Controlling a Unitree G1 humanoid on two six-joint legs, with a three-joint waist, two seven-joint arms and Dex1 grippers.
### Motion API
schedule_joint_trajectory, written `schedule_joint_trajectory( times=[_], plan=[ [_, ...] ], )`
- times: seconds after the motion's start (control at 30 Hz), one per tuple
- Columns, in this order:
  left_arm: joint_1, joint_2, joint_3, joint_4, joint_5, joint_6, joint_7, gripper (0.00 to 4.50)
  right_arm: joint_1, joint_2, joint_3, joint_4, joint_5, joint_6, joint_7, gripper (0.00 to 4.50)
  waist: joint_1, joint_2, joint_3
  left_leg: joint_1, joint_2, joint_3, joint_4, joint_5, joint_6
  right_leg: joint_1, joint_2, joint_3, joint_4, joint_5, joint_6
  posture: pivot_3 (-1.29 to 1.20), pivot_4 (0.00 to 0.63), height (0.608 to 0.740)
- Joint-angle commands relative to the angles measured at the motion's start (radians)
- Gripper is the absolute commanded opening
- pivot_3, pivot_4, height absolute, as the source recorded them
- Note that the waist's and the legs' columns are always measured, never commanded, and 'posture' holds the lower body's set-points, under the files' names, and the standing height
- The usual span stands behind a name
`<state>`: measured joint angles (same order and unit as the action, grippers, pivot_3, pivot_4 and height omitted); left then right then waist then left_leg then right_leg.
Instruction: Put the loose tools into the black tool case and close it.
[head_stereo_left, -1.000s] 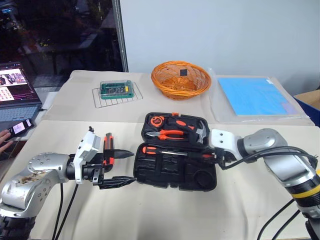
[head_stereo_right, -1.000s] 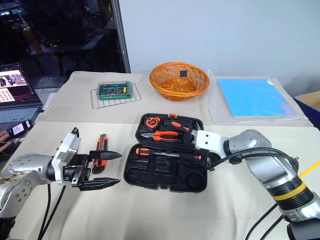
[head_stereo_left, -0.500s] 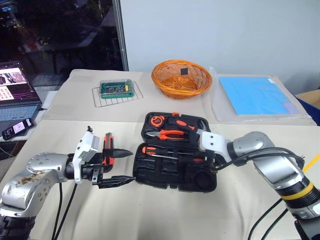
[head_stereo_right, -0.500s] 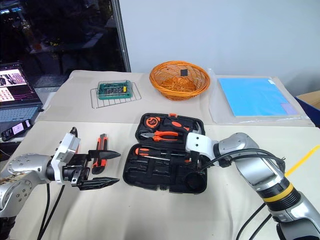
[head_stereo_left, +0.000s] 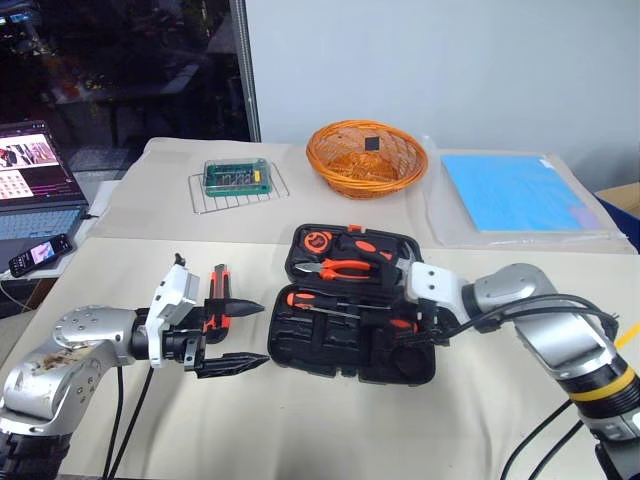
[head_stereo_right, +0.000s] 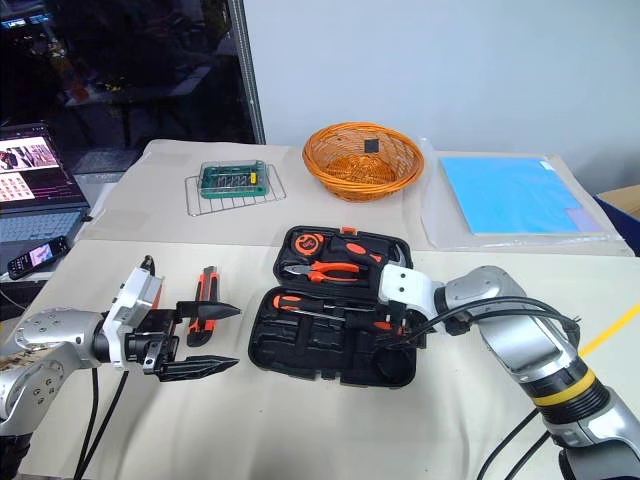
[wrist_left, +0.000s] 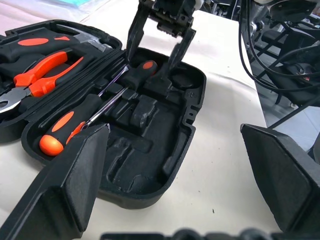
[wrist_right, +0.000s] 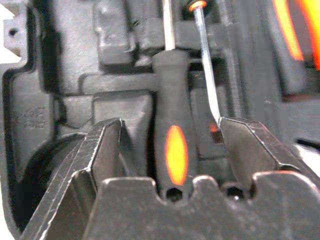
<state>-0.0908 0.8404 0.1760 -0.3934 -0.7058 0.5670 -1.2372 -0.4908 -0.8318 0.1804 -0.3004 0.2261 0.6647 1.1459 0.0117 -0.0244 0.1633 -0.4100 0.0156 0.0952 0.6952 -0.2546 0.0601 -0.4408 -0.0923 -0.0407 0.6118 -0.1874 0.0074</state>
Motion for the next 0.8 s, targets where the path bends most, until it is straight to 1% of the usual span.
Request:
schedule_joint_trajectory(
  times=[0.03, 0.07, 0.1, 0.2, 0.23, 0.27, 0.37, 0.43, 0.5, 0.57, 0.6, 0.63, 0.7, 0.73, 0.8],
  plan=[
    [-0.003, 0.004, 0.005, 0.000, 0.004, -0.029, 0.000, 4.50, 0.032, 0.045, -0.157, -0.075, 0.156, 0.091, -0.042, 2.35, 0.000, 0.000, 0.000, 0.000, 0.000, 0.000, 0.000, 0.000, 0.000, 0.000, 0.000, 0.000, 0.000, 0.000, 0.000, 0.00, 0.150, 0.740],
    [-0.003, 0.000, 0.005, 0.004, 0.006, -0.031, 0.004, 4.50, 0.054, 0.080, -0.180, -0.091, 0.179, 0.104, -0.079, 1.90, 0.000, 0.000, 0.000, 0.000, 0.000, -0.001, 0.000, 0.000, 0.000, 0.000, 0.000, 0.000, 0.000, 0.000, 0.000, 0.00, 0.150, 0.740],
    [-0.003, -0.002, 0.004, 0.006, 0.008, -0.033, 0.007, 4.50, 0.069, 0.103, -0.193, -0.103, 0.193, 0.112, -0.106, 1.61, 0.000, 0.000, 0.000, 0.000, 0.000, -0.001, -0.001, 0.000, 0.000, 0.000, 0.000, 0.000, 0.000, 0.000, 0.001, 0.00, 0.150, 0.740],
    [0.015, -0.024, 0.003, -0.008, 0.013, -0.041, 0.039, 4.50, 0.182, 0.230, -0.221, -0.147, 0.159, 0.040, -0.269, 0.51, 0.000, 0.000, 0.000, 0.000, 0.000, -0.001, -0.001, 0.000, 0.000, 0.001, 0.000, 0.000, 0.000, 0.000, 0.001, 0.00, 0.150, 0.740],
    [0.023, -0.030, 0.005, -0.013, 0.015, -0.044, 0.051, 4.50, 0.217, 0.273, -0.216, -0.151, 0.128, 0.006, -0.329, 0.19, 0.000, 0.000, 0.000, 0.000, 0.000, -0.001, -0.002, 0.000, 0.000, 0.000, 0.000, 0.000, 0.000, 0.000, 0.001, 0.00, 0.150, 0.740],
    [0.030, -0.035, 0.009, -0.017, 0.015, -0.046, 0.061, 4.50, 0.244, 0.301, -0.204, -0.151, 0.107, -0.017, -0.367, 0.05, 0.000, 0.000, 0.000, 0.000, 0.000, 0.000, -0.002, 0.000, 0.000, 0.000, 0.000, 0.000, 0.000, 0.000, 0.001, 0.00, 0.150, 0.740],
    [0.051, -0.037, 0.026, -0.020, 0.019, -0.058, 0.074, 4.50, 0.297, 0.348, -0.112, -0.100, 0.002, -0.104, -0.450, 0.05, -0.001, 0.000, 0.000, -0.001, -0.001, 0.000, -0.001, 0.000, 0.000, 0.000, -0.001, 0.001, 0.000, 0.000, 0.001, 0.00, 0.150, 0.740],
    [0.064, -0.036, 0.036, -0.023, 0.020, -0.063, 0.087, 4.50, 0.314, 0.330, -0.012, -0.042, -0.078, -0.155, -0.445, 0.05, -0.003, 0.000, 0.000, 0.000, -0.001, 0.001, -0.001, 0.000, 0.000, 0.000, 0.000, 0.001, 0.000, 0.000, 0.001, 0.00, 0.150, 0.740],
    [0.083, -0.037, 0.041, -0.037, 0.022, -0.068, 0.103, 4.50, 0.306, 0.289, 0.098, 0.053, -0.176, -0.230, -0.413, 0.05, -0.008, 0.000, 0.000, 0.001, -0.001, 0.001, -0.001, 0.000, -0.001, 0.000, 0.000, 0.001, 0.001, -0.003, 0.006, 0.00, 0.150, 0.740],
    [0.110, -0.043, 0.052, -0.071, 0.018, -0.057, 0.141, 4.50, 0.286, 0.219, 0.175, 0.116, -0.266, -0.348, -0.360, 0.05, -0.015, -0.001, -0.001, 0.006, 0.000, 0.001, -0.001, 0.000, -0.001, 0.003, 0.000, 0.001, 0.001, -0.004, 0.007, 0.00, 0.150, 0.740],
    [0.120, -0.045, 0.062, -0.082, 0.013, -0.051, 0.156, 4.50, 0.278, 0.194, 0.194, 0.126, -0.286, -0.386, -0.336, 0.05, -0.017, -0.001, -0.001, 0.007, 0.000, 0.001, -0.001, -0.003, -0.006, 0.004, 0.000, 0.001, 0.001, -0.004, 0.007, 0.00, 0.150, 0.740],
    [0.132, -0.049, 0.074, -0.089, 0.005, -0.043, 0.174, 4.50, 0.265, 0.176, 0.203, 0.140, -0.307, -0.425, -0.331, 0.05, -0.017, -0.001, -0.001, 0.009, 0.000, 0.001, -0.001, -0.003, -0.006, 0.004, -0.001, 0.000, 0.001, -0.004, 0.007, 0.00, 0.150, 0.740],
    [0.153, -0.056, 0.103, -0.071, 0.008, -0.044, 0.203, 4.50, 0.234, 0.177, 0.199, 0.169, -0.332, -0.475, -0.354, 0.05, -0.014, -0.003, -0.003, 0.012, 0.001, 0.001, -0.002, -0.004, -0.008, 0.004, -0.001, 0.000, 0.000, -0.004, 0.006, 0.00, 0.150, 0.740],
    [0.157, -0.065, 0.117, -0.059, 0.015, -0.045, 0.232, 4.50, 0.222, 0.187, 0.182, 0.175, -0.329, -0.491, -0.370, 0.05, -0.013, -0.004, -0.004, 0.012, 0.001, 0.000, -0.002, -0.004, -0.008, 0.004, -0.001, 0.000, 0.000, -0.004, 0.006, 0.00, 0.150, 0.740],
    [0.156, -0.100, 0.146, -0.050, 0.038, -0.045, 0.332, 4.50, 0.216, 0.208, 0.114, 0.142, -0.272, -0.514, -0.385, 0.05, -0.012, -0.005, -0.004, 0.012, 0.001, 0.000, -0.002, -0.004, -0.009, 0.004, -0.001, 0.000, 0.001, -0.004, 0.006, 0.00, 0.150, 0.740]
  ],
)
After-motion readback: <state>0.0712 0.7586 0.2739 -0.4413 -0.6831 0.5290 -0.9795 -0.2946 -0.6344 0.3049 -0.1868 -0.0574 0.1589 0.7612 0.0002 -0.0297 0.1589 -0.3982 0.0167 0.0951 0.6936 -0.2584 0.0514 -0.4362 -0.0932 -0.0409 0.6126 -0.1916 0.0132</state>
